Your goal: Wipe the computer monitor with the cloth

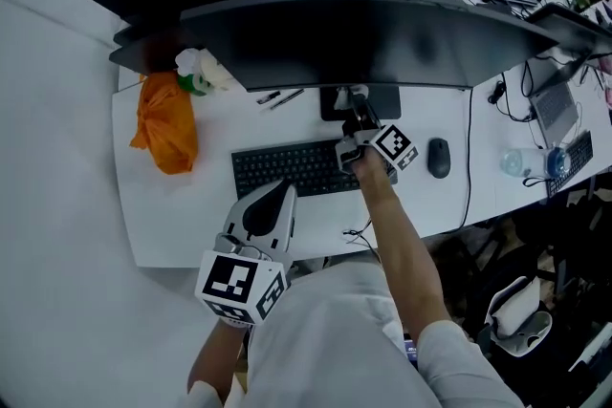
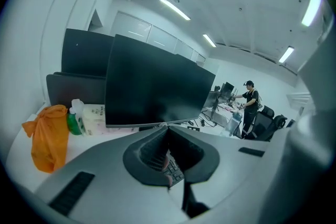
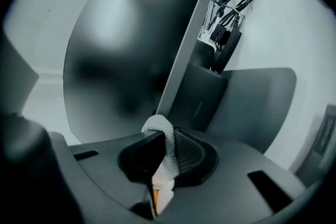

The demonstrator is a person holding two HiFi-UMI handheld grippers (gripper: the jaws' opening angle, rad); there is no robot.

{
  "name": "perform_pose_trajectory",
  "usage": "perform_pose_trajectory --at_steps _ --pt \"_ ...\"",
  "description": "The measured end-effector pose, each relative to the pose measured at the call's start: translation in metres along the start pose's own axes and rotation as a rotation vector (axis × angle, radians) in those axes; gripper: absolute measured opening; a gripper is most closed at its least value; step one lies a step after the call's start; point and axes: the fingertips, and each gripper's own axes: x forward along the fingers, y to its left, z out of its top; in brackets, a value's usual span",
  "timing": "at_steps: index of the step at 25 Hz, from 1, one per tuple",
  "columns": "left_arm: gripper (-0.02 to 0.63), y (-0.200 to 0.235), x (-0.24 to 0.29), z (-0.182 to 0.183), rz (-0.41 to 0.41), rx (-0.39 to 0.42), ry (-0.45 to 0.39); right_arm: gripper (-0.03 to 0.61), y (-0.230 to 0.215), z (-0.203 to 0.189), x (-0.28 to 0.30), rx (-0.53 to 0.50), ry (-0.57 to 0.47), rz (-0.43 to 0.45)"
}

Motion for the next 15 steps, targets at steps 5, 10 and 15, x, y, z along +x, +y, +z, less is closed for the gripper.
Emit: perform_pose_trajectory --at_steps 5,10,15 --pt "0.019 -0.021 0.028 0.006 -0.049 0.016 0.016 0.034 -0.016 0.039 -0.018 0.013 -0.046 -0.014" --pt "0.02 -0.039 0.052 0.017 -0.083 0.027 0.021 0.034 -0.034 0.082 -0.039 0.005 -0.088 -0.04" --pt "0.019 -0.061 0.078 0.022 -0.121 0.034 0.026 0.034 -0.055 0.131 -0.062 -0.01 -0.138 -0.075"
